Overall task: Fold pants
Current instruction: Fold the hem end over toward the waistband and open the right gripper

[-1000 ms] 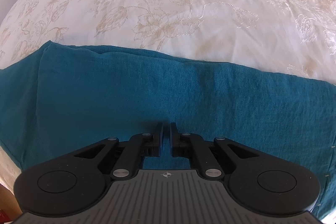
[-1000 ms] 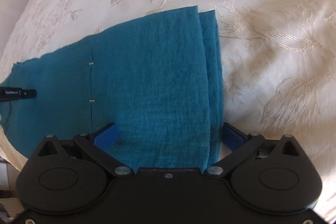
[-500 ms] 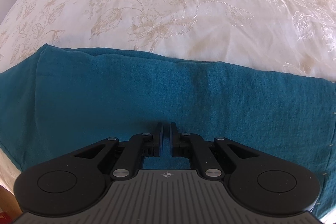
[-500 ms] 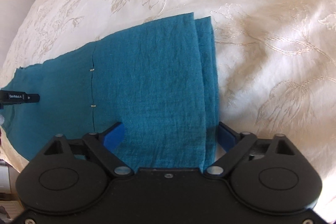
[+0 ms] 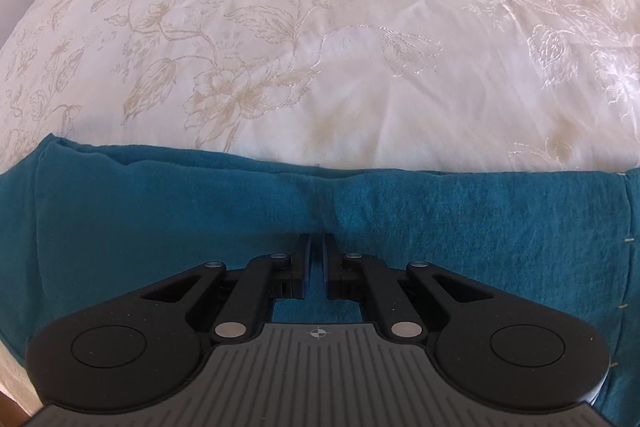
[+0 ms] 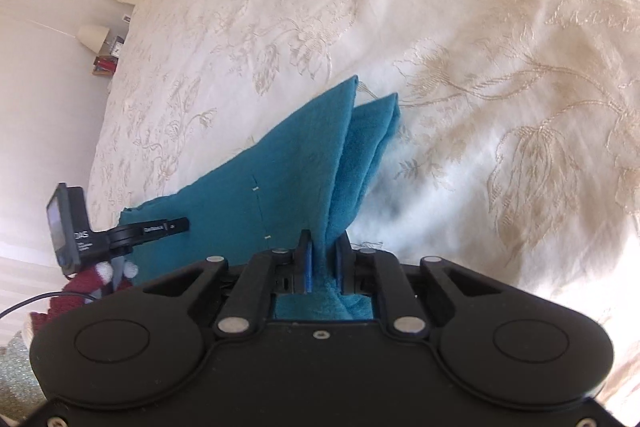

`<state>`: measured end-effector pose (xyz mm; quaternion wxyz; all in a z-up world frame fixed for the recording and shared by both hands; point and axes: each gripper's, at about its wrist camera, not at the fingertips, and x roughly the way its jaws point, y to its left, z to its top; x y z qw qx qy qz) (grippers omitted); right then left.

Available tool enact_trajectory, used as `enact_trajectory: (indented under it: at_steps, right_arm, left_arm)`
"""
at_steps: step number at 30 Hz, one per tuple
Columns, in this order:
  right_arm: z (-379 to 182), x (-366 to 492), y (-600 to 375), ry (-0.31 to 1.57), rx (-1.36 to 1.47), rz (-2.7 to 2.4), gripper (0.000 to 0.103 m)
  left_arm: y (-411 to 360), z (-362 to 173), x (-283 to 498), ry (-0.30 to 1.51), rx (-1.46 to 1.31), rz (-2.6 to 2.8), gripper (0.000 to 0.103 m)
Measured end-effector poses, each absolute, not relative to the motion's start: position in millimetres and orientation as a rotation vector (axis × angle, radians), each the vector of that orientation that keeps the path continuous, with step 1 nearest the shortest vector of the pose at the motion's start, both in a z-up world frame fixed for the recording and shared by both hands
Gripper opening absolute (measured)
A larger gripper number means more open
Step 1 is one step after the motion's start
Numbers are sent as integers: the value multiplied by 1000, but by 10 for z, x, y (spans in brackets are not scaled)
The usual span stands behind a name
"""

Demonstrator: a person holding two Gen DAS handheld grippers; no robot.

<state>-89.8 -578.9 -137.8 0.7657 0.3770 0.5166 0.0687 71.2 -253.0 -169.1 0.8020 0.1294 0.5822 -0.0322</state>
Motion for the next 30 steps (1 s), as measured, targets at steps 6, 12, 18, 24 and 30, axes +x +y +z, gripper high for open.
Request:
enact_trajectory:
  at_steps: [6,12,18,24,30]
  right_arm:
    - [-1042,-851,-5681,1088,796,98,15]
    - [-696,-769,-5217,1083,706,60,13]
    - [-359,-565,-4353,1048,654,108,12]
    - [-366,-190,-3337,1042,653,200,11]
    - [-781,204,-2457,1107,625,254,6]
  left_arm:
    - [-2617,-1808,690,1214,387,-123,1]
    - [-2138,-1479,635,1197,226,-200,5]
    - [-1329,-1164,541,1173,188,-223,5]
    - [-580,-1150,585,1182,205,-187,5]
    - [-13,-1158,672,1206,184,-147,5]
